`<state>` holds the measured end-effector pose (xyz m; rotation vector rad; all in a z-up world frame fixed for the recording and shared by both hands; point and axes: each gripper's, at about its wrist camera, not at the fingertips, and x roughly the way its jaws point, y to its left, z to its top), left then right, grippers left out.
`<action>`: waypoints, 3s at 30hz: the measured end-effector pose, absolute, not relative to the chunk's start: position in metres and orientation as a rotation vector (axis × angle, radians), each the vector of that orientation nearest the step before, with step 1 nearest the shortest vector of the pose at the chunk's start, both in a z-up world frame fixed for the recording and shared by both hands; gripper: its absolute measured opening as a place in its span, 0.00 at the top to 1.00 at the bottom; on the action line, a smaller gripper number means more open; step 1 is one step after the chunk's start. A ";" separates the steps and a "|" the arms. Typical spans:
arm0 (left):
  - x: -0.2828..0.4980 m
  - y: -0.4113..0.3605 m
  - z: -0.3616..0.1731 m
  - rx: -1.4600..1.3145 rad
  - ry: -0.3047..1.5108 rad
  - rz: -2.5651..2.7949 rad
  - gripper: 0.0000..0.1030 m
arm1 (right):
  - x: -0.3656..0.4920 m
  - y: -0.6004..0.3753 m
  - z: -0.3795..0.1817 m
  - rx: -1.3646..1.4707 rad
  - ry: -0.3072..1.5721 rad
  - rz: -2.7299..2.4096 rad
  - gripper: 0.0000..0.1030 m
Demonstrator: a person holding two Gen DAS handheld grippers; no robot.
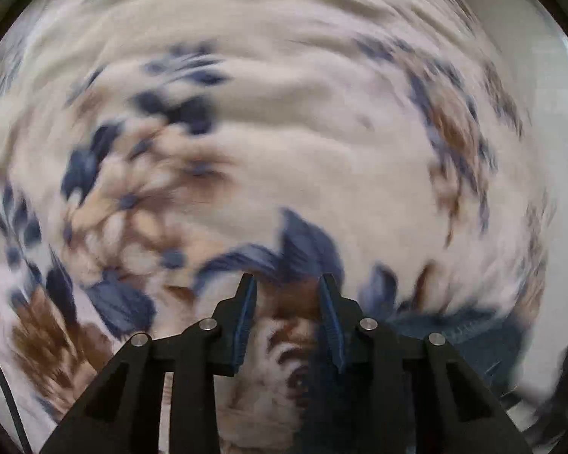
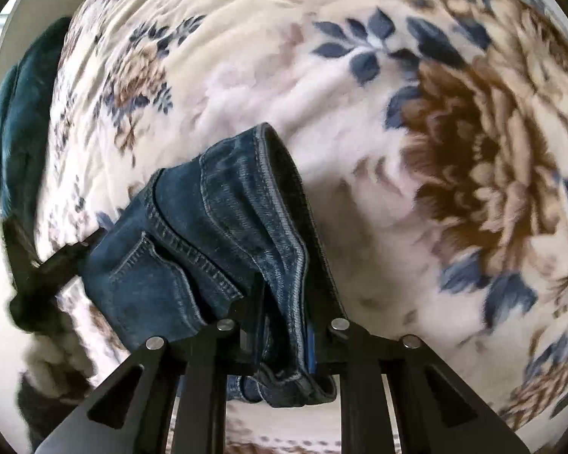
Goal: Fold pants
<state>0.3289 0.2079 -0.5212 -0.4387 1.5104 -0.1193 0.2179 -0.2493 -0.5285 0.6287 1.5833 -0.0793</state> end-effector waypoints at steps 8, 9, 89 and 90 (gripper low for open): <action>0.312 0.248 -0.487 -0.819 1.468 -0.271 0.20 | 0.231 -0.250 -0.506 0.572 1.598 0.046 0.32; 0.311 0.233 -0.489 -0.755 1.512 -0.303 0.20 | 0.232 -0.252 -0.502 0.609 1.569 0.064 0.29; 0.207 0.176 -0.465 -0.352 1.300 -0.214 0.16 | 0.285 -0.195 -0.477 0.341 1.593 0.165 0.07; 0.220 0.173 -0.468 -0.349 1.313 -0.218 0.16 | 0.273 -0.207 -0.491 0.354 1.625 0.115 0.09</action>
